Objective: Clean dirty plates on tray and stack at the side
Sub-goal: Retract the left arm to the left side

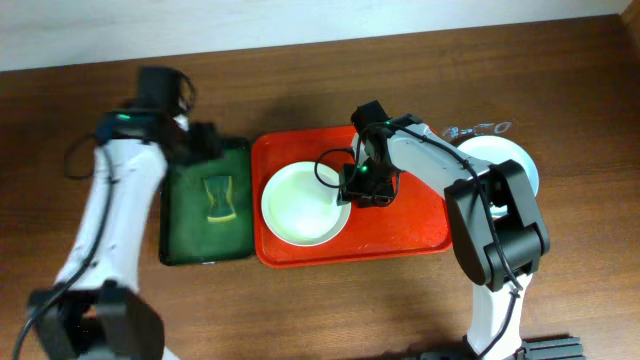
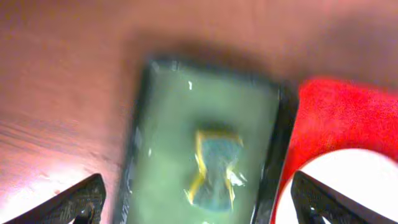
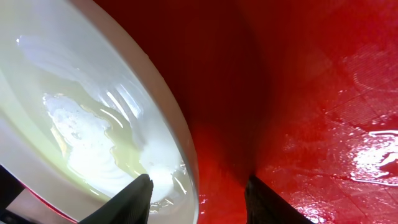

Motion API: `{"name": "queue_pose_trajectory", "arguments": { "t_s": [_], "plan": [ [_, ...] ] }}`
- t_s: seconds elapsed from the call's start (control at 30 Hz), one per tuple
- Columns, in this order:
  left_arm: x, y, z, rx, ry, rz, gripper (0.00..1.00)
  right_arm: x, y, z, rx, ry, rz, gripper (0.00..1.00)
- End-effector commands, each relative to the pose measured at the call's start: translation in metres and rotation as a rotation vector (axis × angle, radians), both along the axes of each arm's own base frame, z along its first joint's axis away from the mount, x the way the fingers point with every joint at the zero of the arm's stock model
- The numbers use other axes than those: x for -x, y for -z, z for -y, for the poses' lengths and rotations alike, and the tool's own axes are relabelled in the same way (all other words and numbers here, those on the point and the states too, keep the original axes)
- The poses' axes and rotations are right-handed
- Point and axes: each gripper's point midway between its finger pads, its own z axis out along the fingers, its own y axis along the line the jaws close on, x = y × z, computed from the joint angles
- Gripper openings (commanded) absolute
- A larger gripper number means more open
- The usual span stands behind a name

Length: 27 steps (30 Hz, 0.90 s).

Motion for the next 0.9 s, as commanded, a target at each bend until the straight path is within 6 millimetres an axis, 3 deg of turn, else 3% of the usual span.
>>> {"name": "queue_pose_trajectory", "arguments": {
  "t_s": [0.0,0.13,0.2,0.3,0.5,0.87],
  "plan": [
    [-0.002,-0.049,-0.059,0.003,-0.156,0.108,0.94,0.001,-0.002,0.000,0.033,-0.023,0.027,0.50],
    [0.016,-0.043,-0.111,0.009,-0.306,0.067,0.96,0.003,0.001,-0.001,0.079,-0.046,0.045,0.50],
    [0.020,-0.043,-0.122,0.008,-0.335,0.063,1.00,0.002,0.002,0.000,0.099,-0.051,0.052,0.50],
    [0.020,-0.043,-0.123,0.007,-0.336,0.063,0.99,0.002,0.002,0.000,0.099,-0.051,0.053,0.49],
    [0.020,-0.043,-0.123,0.007,-0.336,0.063,0.99,0.002,0.002,0.000,0.099,-0.051,0.053,0.05],
    [0.020,-0.043,-0.123,0.007,-0.336,0.063,0.99,0.000,0.003,0.003,0.119,-0.049,0.064,0.04]
  ]
}}
